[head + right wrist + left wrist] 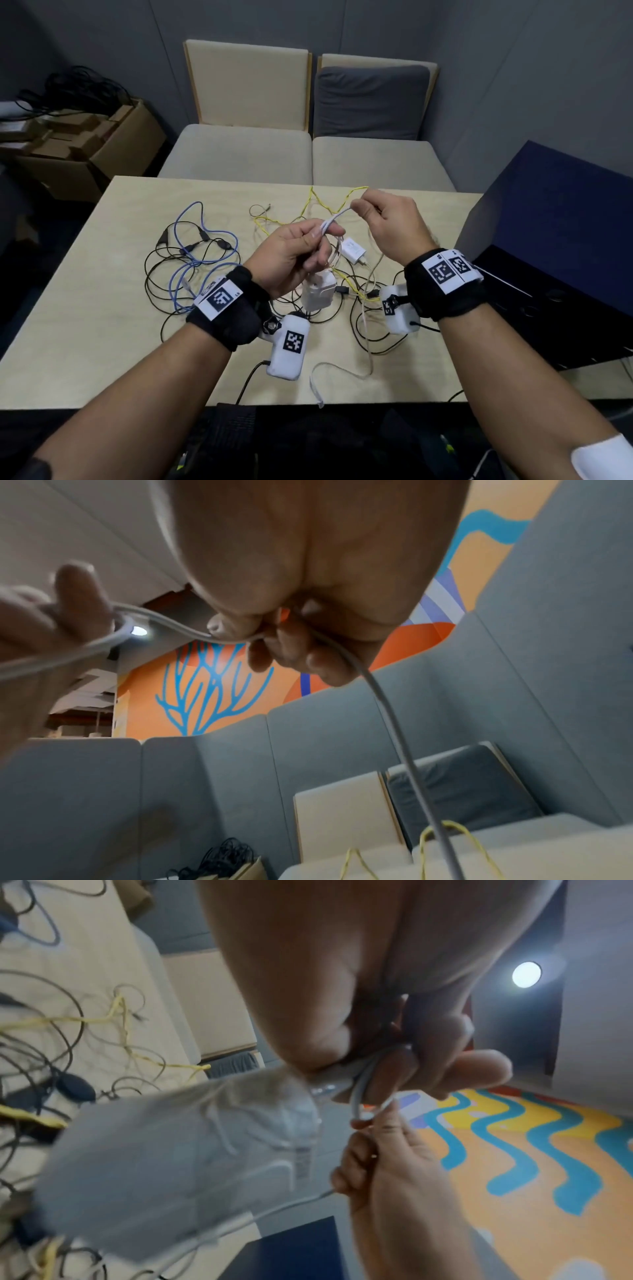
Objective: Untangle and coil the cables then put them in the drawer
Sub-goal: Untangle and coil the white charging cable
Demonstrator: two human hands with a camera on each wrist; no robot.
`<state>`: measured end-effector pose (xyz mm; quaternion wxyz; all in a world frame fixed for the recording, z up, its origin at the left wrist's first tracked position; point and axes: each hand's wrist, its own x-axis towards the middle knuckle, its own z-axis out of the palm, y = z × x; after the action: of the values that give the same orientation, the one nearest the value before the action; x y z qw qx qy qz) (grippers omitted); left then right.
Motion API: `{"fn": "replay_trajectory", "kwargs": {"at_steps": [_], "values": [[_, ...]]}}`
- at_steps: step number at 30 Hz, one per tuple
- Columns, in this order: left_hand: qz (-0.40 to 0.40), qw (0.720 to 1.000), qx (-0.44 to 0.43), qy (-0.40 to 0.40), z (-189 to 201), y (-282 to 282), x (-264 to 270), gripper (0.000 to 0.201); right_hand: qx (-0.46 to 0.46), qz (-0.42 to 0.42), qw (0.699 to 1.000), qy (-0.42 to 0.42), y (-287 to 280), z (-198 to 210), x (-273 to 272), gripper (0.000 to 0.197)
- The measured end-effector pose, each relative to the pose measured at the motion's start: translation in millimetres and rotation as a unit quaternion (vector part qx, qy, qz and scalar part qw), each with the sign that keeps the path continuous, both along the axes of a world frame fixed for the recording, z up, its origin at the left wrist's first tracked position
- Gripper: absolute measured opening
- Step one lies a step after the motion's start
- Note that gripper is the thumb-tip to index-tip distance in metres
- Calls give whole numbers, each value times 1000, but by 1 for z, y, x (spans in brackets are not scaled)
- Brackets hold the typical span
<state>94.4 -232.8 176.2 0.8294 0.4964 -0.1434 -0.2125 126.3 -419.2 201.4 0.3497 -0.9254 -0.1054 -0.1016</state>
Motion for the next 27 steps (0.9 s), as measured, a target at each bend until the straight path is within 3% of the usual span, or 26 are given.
{"fn": "replay_trajectory", "kwargs": {"at_steps": [5, 11, 16, 21, 27], "values": [[35, 998, -53, 24, 3, -3, 5, 23, 32, 6, 999, 24, 5, -15, 0, 23], [79, 988, -104, 78, 13, -7, 9, 41, 82, 21, 993, 84, 12, -43, -6, 13], [189, 967, -146, 92, 16, -3, 22, 40, 62, 50, 988, 132, 17, -59, -23, 11], [274, 959, -59, 47, 7, 5, 31, 49, 8, 120, 980, 161, 19, -55, -38, 10], [257, 959, 123, -9, -10, 7, 27, 50, -65, 136, 982, 112, 19, -27, -38, 11]]}}
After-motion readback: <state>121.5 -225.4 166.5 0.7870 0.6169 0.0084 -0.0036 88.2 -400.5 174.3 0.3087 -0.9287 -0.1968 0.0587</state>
